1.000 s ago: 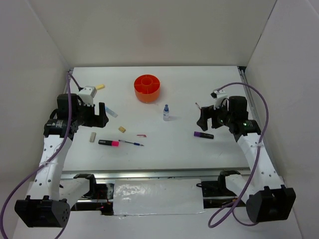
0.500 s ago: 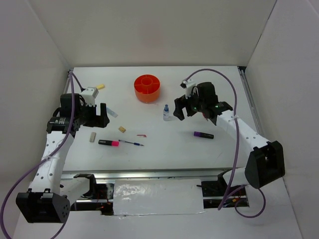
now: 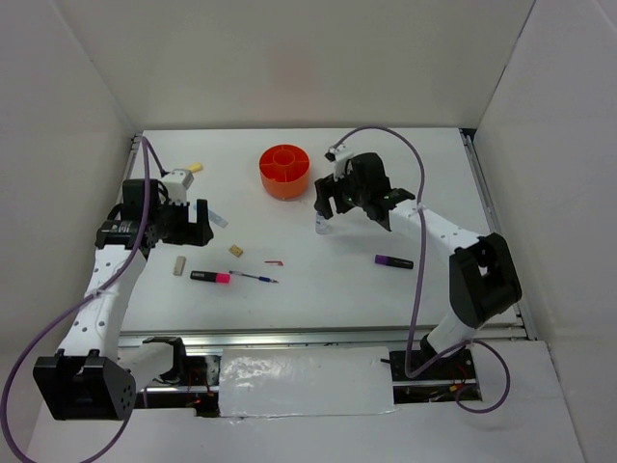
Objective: Sort the stationery into containers
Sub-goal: Pick up the stationery from the center of the board.
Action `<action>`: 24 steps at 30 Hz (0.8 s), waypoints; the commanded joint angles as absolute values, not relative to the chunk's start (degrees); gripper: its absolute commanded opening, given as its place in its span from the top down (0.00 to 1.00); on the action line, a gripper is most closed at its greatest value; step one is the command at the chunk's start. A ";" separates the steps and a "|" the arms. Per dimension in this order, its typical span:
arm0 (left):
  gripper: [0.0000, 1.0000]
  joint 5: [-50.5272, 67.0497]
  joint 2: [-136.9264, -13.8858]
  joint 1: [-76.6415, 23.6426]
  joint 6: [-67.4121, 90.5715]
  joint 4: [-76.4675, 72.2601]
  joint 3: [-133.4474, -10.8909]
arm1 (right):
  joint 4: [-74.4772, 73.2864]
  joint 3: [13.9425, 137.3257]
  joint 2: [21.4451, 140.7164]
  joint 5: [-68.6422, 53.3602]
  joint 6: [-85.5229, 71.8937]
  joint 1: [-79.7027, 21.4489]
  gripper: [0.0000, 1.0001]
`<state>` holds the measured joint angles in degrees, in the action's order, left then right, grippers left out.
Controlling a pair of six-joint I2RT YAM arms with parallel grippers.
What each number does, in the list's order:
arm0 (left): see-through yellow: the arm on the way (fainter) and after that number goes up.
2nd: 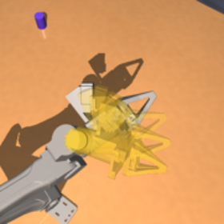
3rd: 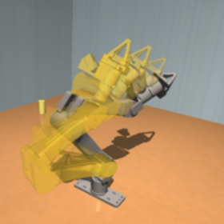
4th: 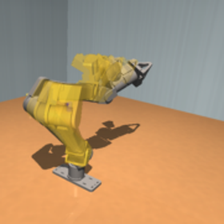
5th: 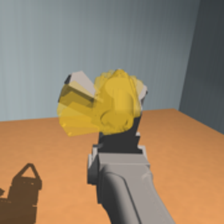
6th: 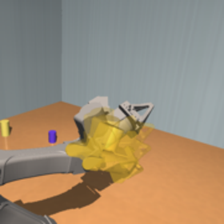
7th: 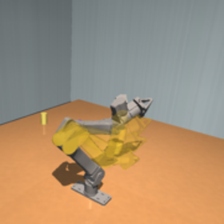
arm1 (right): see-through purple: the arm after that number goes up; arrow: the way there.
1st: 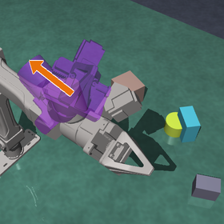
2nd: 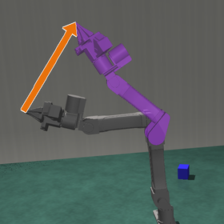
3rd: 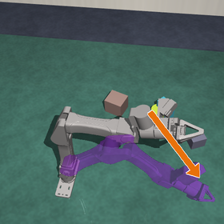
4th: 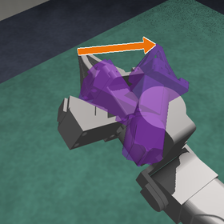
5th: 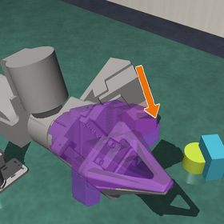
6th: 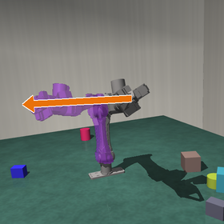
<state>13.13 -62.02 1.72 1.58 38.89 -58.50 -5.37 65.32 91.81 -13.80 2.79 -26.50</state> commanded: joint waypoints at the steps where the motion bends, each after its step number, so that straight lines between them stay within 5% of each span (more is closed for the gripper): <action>1: 0.01 13.10 -62.58 2.02 1.06 37.27 -59.24 | -0.26 68.90 94.21 -11.78 2.90 -27.77 0.20; 6: 0.01 13.10 -63.81 2.02 0.88 37.35 -59.59 | 1.06 71.18 97.64 -11.07 1.85 -28.56 0.35; 14: 0.01 13.45 -64.69 2.02 0.88 36.74 -59.24 | 0.70 69.70 97.38 -10.55 2.37 -29.97 0.28; 24: 0.01 13.80 -65.48 2.02 1.05 37.44 -60.64 | -0.70 69.43 99.14 -7.91 1.58 -30.15 0.35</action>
<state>13.13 -64.88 1.74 1.54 38.54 -58.50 -1.37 68.36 98.02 -9.47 2.35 -29.65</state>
